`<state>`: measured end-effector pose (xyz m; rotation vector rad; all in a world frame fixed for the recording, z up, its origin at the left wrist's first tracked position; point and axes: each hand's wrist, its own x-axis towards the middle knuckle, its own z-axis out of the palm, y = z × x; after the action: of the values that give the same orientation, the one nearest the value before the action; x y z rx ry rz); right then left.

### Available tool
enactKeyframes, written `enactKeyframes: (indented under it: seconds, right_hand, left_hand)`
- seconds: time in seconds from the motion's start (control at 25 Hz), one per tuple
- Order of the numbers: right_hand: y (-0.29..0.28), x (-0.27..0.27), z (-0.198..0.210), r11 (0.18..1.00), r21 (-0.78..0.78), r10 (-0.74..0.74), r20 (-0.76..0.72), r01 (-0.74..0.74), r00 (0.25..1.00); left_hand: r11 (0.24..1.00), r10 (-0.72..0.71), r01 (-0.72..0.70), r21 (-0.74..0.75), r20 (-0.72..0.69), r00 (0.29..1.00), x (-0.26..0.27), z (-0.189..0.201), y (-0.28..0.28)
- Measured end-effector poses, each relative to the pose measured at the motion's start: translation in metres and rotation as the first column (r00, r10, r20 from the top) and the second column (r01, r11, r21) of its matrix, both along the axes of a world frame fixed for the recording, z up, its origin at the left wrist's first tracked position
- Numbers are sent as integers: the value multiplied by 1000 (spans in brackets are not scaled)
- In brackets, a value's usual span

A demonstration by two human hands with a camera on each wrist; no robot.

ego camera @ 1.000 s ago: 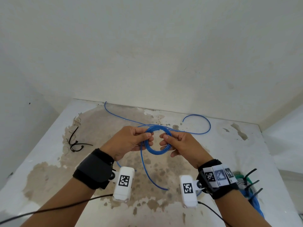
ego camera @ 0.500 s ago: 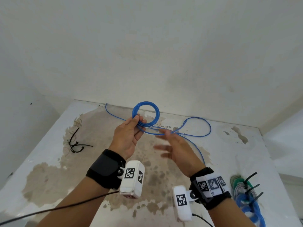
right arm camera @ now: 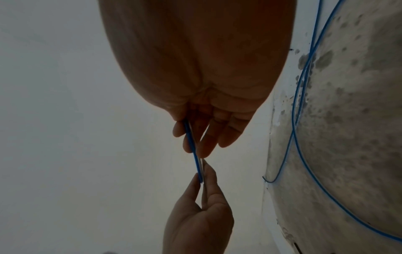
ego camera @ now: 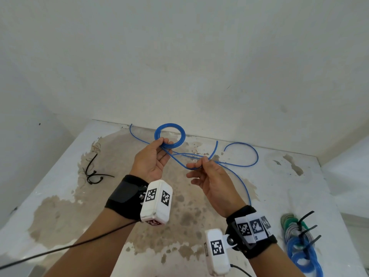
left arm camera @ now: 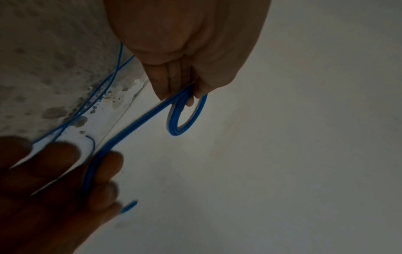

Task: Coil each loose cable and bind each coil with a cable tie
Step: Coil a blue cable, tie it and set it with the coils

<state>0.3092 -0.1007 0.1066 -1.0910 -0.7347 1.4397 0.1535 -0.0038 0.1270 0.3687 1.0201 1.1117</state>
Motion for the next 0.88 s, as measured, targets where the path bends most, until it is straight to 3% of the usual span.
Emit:
enactKeyframes:
  seconds: [0.12, 0.28, 0.36, 0.52, 0.72, 0.88]
  right_hand:
    - [-6, 4, -1, 999, -30, -21, -59, 19, 998]
    - [-2, 21, 1, 985, -92, -160, -138, 148, 977]
    - [4, 31, 2, 976, -92, -203, -59, 198, 977]
    - [13, 39, 7, 986, -59, -146, 152, 156, 978]
    - [17, 40, 10, 993, -14, -106, 373, 120, 922]
    - [16, 42, 8, 995, -75, 86, 435, -59, 896]
  left_hand:
    - [999, -25, 25, 20, -16, 1000, -5, -1, 2]
    - [956, -248, 269, 113, -174, 953, -6, -5, -14]
    - [922, -330, 363, 132, -220, 918, -6, -7, -23]
    - [882, -403, 451, 140, -274, 873, -6, -8, -32]
    - [834, -477, 537, 131, -319, 819, -11, -6, -35]
    - [765, -566, 638, 86, -384, 730, -18, -3, -34]
